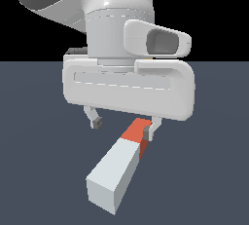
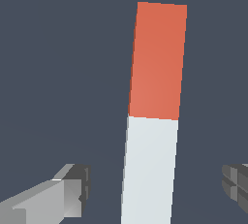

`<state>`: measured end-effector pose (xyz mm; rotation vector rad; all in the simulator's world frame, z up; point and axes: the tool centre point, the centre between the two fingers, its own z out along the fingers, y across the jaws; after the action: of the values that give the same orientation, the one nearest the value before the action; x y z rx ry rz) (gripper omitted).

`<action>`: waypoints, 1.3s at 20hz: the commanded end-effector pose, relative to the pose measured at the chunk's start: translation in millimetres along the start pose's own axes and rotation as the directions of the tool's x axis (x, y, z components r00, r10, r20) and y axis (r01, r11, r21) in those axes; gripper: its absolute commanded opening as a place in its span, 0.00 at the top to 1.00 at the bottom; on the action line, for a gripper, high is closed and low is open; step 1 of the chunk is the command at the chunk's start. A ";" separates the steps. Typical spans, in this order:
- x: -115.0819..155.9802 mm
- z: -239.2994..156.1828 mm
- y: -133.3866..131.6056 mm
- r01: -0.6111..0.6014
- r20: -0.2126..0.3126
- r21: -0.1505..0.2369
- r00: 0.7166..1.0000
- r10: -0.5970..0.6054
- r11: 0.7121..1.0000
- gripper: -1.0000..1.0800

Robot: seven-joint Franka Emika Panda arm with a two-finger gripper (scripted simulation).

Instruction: Insert the peg into the horizontal hole in a box.

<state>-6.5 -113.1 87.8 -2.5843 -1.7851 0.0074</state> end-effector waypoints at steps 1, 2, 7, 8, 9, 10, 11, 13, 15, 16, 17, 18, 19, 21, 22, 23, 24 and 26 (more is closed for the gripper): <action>-12.8 9.9 2.4 -0.049 -0.002 -0.003 0.999 0.049 0.999 0.04; -16.1 12.4 2.8 -0.061 -0.002 -0.003 0.998 0.061 0.998 0.04; -19.0 14.7 2.5 -0.068 -0.001 -0.002 0.998 0.068 0.998 0.04; -18.9 15.7 2.4 -0.068 -0.001 -0.002 0.998 0.068 0.998 0.04; -19.2 17.4 2.4 -0.069 -0.001 -0.002 0.998 0.069 0.998 0.04; -19.0 19.9 2.4 -0.069 -0.001 -0.002 0.998 0.069 0.998 0.04; -19.2 22.9 2.3 -0.069 -0.002 -0.002 0.998 0.069 0.998 0.04; -19.4 31.0 2.1 -0.071 -0.002 -0.002 0.997 0.071 0.997 0.04; -19.8 41.7 1.8 -0.073 -0.002 -0.002 0.997 0.073 0.997 0.04; -19.9 47.2 1.6 -0.074 -0.003 -0.002 0.997 0.074 0.997 0.04; -20.0 51.9 1.6 -0.074 -0.003 -0.003 0.997 0.074 0.997 0.04; -20.1 56.0 1.6 -0.075 -0.003 -0.003 0.997 0.075 0.997 0.04; -20.1 59.3 1.7 -0.075 -0.003 -0.003 0.997 0.075 0.997 0.04; -19.9 63.8 2.1 -0.076 -0.003 -0.003 0.997 0.076 0.997 0.04; -19.8 65.0 2.3 -0.076 -0.003 -0.003 0.997 0.076 0.997 0.04; -19.7 65.7 2.6 -0.076 -0.003 -0.003 0.997 0.076 0.997 0.04; -19.7 65.9 2.7 -0.076 -0.003 -0.003 0.997 0.076 0.997 0.04; -19.7 65.9 2.7 -0.076 -0.003 -0.003 0.997 0.076 0.997 1.00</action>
<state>-11.6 -132.7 22.3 -2.6505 -1.6857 0.0013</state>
